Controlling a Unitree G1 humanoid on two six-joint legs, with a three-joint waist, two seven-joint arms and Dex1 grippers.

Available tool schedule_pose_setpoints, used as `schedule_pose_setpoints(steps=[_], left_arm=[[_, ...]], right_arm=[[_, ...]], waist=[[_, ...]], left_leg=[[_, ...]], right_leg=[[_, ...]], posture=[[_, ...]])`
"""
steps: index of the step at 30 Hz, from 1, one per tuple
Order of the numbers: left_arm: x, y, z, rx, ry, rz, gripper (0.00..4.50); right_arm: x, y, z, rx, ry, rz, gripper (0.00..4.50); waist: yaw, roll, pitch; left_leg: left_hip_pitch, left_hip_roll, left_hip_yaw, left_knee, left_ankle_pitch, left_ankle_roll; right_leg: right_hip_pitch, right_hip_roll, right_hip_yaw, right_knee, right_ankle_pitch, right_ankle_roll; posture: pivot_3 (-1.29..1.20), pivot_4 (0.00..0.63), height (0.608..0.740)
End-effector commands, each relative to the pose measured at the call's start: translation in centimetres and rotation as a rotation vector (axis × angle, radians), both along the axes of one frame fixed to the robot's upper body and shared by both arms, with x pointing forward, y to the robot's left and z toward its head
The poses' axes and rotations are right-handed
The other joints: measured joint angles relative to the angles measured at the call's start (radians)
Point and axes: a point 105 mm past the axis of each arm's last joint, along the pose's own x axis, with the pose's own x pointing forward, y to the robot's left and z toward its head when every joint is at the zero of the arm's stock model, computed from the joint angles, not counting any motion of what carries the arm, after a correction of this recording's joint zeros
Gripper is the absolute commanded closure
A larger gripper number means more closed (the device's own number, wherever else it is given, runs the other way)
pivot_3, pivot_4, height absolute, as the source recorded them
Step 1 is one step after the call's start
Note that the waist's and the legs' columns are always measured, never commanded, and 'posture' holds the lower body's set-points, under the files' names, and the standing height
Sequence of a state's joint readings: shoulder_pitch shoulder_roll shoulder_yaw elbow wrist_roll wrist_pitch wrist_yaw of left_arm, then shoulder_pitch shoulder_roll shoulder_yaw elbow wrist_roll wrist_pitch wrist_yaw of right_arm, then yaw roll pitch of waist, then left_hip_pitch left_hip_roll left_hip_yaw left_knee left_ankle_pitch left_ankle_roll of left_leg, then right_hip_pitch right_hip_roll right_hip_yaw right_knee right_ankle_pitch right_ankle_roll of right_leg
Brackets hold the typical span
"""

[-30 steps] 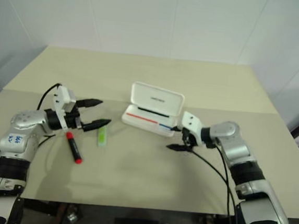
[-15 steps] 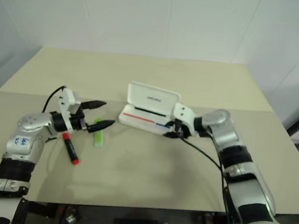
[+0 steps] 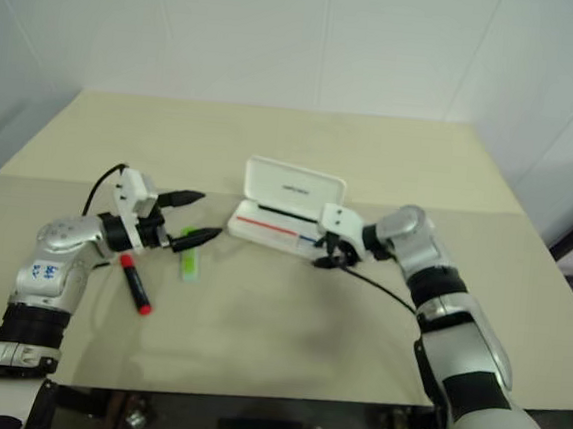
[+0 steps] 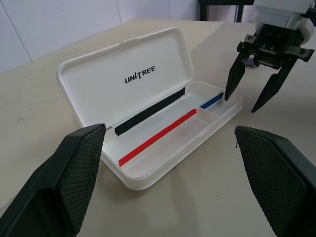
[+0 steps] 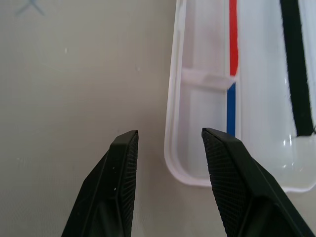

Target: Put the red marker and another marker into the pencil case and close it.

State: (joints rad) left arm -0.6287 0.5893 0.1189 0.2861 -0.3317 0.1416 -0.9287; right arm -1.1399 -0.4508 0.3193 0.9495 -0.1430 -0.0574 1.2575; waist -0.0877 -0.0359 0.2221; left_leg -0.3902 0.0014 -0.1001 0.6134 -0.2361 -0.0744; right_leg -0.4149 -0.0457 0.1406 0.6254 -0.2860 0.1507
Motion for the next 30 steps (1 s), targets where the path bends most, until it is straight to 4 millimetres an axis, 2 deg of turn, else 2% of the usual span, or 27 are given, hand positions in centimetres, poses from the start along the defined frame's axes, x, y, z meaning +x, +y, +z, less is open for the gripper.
schedule_pose_setpoints(steps=[1,6,12,13,24,30], left_arm=[[-0.3,0.3,1.6,-0.008,-0.065,0.009,0.0],[-0.3,0.4,1.7,-0.013,-0.071,0.019,0.0],[-0.3,0.5,1.9,-0.02,-0.083,0.032,0.0],[-0.3,0.5,1.9,-0.021,-0.085,0.034,0.0],[-0.2,0.6,2.3,-0.028,-0.101,0.043,0.0],[-1.3,0.9,2.6,0.0,-0.099,-0.031,0.0]], right_arm=[[0.3,-0.2,0.6,-0.06,-0.037,0.016,2.35],[0.8,0.2,0.6,-0.073,-0.059,0.004,2.35],[0.9,1.2,0.8,-0.075,-0.09,0.024,4.34],[0.9,1.3,0.7,-0.076,-0.094,0.029,4.47],[0.6,1.5,1.3,-0.076,-0.104,0.062,4.47],[-1.3,1.0,2.3,-0.083,-0.052,0.142,4.47]], waist=[[-0.001,0.0,0.0],[-0.001,0.0,0.0],[-0.003,0.0,0.0],[-0.004,0.0,0.0],[-0.013,0.0,0.0],[-0.013,0.0,0.0]], left_leg=[[0.0,0.0,0.0,0.0,0.0,0.0],[0.001,0.0,0.0,0.0,0.0,0.0],[0.001,0.0,0.0,0.0,0.0,-0.001],[0.001,0.0,0.0,0.001,0.0,-0.001],[0.001,0.0,-0.001,0.001,0.002,-0.002],[0.0,-0.001,-0.001,0.0,0.002,-0.002]], right_leg=[[0.0,0.0,0.0,0.0,0.0,0.0],[0.0,0.0,0.0,0.001,0.0,0.0],[0.0,0.0,0.0,0.001,0.0,0.0],[0.0,0.0,0.0,0.002,0.0,0.0],[0.001,0.0,0.0,0.003,0.001,0.0],[0.0,0.0,0.0,0.002,0.001,0.0]], posture=[[0.0,0.15,0.74],[0.0,0.15,0.74],[0.0,0.15,0.74],[0.0,0.15,0.74],[0.0,0.15,0.74],[0.0,0.15,0.74]])
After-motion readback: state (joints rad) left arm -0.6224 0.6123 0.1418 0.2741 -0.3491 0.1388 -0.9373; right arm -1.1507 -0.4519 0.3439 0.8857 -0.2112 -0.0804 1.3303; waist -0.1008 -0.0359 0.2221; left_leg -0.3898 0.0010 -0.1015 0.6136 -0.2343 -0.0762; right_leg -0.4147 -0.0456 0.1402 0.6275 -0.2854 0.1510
